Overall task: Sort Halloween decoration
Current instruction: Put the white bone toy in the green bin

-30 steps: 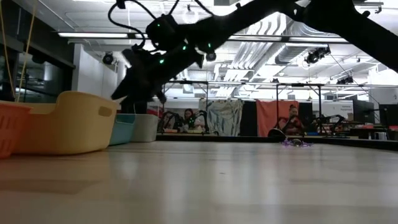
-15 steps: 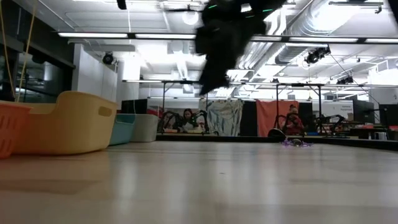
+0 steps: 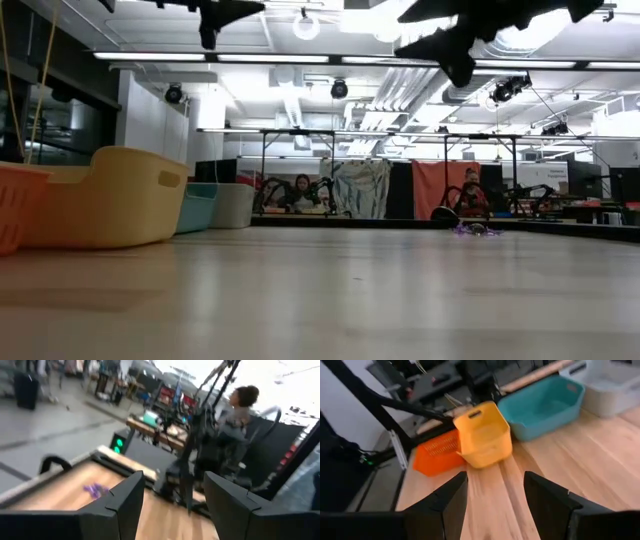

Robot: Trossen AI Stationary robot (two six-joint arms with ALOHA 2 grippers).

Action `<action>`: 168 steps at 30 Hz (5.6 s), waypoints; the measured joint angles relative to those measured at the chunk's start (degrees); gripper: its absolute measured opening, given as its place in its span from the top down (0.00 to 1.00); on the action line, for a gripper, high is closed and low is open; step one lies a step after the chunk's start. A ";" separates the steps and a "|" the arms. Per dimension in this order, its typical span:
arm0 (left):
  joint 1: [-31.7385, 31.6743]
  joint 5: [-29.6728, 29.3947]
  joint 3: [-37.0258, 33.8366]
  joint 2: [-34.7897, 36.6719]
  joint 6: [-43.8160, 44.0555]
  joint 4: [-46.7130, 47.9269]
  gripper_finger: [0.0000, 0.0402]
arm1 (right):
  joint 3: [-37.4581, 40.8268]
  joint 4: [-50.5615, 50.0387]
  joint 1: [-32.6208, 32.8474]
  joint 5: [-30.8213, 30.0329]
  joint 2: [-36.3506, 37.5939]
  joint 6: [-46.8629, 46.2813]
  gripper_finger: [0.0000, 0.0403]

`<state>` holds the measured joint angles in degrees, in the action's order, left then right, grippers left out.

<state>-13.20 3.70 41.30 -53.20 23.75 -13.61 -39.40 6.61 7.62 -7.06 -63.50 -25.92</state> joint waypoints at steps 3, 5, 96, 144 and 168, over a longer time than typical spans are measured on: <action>2.27 -0.73 0.00 -2.27 -0.93 0.02 0.52 | -1.33 1.52 -0.42 -0.04 1.01 2.26 0.53; 3.66 -2.44 0.00 -3.44 -3.10 -0.22 0.52 | -2.76 1.95 -1.24 -0.07 1.07 4.22 0.53; 6.48 -6.11 0.00 -0.25 -16.52 0.53 0.52 | -7.69 -35.66 31.36 21.77 -32.90 -93.48 0.87; 2.70 -13.45 0.04 10.22 -10.03 0.46 0.52 | -21.31 14.29 -15.56 16.99 -25.08 11.00 1.00; 2.72 -10.04 0.04 9.69 -8.87 -1.88 0.52 | -60.69 28.30 -12.38 13.52 -73.91 12.35 0.99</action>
<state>-10.48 -6.34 41.34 -43.51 14.87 -15.49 -100.08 34.90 -4.76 6.46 -137.41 -13.57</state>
